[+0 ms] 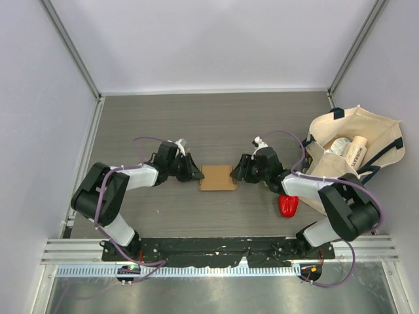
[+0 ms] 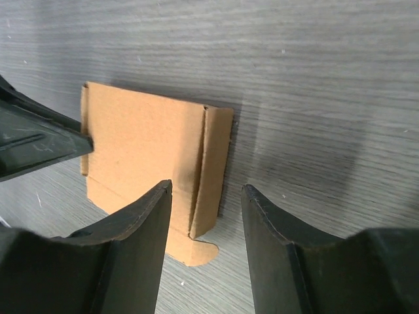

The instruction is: Fold the paper box

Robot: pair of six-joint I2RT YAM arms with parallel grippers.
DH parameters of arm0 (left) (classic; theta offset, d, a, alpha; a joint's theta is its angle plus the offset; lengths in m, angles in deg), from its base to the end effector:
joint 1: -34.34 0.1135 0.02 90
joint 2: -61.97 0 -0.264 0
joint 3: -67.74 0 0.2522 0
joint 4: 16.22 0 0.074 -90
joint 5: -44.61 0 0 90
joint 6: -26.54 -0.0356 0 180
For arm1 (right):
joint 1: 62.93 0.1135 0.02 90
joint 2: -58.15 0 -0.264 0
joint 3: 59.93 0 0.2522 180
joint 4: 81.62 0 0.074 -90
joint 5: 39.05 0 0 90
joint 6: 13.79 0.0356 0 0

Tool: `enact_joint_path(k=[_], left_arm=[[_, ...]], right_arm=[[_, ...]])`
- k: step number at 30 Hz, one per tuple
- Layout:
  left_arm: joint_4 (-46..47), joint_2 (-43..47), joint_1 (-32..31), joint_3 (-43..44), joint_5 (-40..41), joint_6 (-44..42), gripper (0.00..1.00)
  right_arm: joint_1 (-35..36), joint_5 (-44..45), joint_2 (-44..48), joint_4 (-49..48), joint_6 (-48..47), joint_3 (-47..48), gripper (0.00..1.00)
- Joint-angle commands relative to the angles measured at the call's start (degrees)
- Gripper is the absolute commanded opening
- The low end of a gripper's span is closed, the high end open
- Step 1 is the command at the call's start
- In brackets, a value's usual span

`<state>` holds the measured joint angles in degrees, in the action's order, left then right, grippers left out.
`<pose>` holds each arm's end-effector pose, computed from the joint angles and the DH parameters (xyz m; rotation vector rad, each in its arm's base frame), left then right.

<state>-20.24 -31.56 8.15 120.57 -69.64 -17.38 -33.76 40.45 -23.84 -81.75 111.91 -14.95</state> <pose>0.2655 -0.1469 0.1376 -0.2142 2.5377 -1.0640 0.2342 0.1381 0.1577 0.0258 2.3298 0.8045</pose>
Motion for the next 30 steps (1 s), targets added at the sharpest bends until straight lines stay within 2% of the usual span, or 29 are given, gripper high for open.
enact_joint_path(k=[1, 5, 6, 8, 9, 11, 12, 15, 18, 24, 29, 30], left_arm=[[-0.3, 1.0, -0.3, -0.9, 0.9, -0.8, 0.25], [-0.2, 1.6, -0.3, -0.9, 0.7, -0.7, 0.26], [-0.2, 1.9, -0.3, -1.0, 0.5, -0.6, 0.26], [0.0, 3.0, -0.3, -1.2, 0.3, -0.1, 0.32], [0.2, 3.5, -0.1, -1.5, 0.3, 0.1, 0.39], [1.1, 4.5, 0.3, -2.1, 0.2, 1.0, 0.46], [1.3, 5.0, 0.9, -2.4, 0.0, 1.4, 0.55], [2.2, 4.4, 2.2, -2.2, -2.0, 2.4, 0.65], [4.8, 3.1, 3.0, -2.8, -4.0, 4.4, 0.68], [13.3, -0.3, 3.1, -3.6, -7.8, 9.8, 0.68], [20.0, -3.6, 2.7, -3.0, -11.6, 13.1, 0.63], [20.4, -3.7, 2.6, -2.9, -11.7, 13.4, 0.58]], right_arm=[[0.1, -3.2, -3.5, -5.9, 1.5, 0.9, 0.5], [0.1, -3.9, -5.7, -8.6, 2.6, 0.5, 0.39], [0.1, -3.8, -6.0, -8.9, 2.8, 0.2, 0.32], [0.1, -3.5, -5.7, -9.9, 3.5, -0.8, 0.2], [-0.2, -3.3, -5.4, -10.2, 3.4, -1.9, 0.18], [-0.5, -3.6, -5.3, -10.8, 3.4, -2.7, 0.13], [-0.7, -4.0, -5.3, -11.2, 3.3, -3.5, 0.11], [-1.9, -6.1, -5.9, -12.2, 3.0, -4.6, 0.08], [-3.4, -7.3, -6.4, -13.6, 3.3, -5.9, 0.06], [-5.4, -9.5, -6.5, -15.4, 3.8, -7.0, 0.05], [-5.4, -10.9, -6.9, -16.1, 4.0, -6.3, 0.05], [-5.5, -11.3, -6.7, -16.1, 4.0, -6.0, 0.05]])
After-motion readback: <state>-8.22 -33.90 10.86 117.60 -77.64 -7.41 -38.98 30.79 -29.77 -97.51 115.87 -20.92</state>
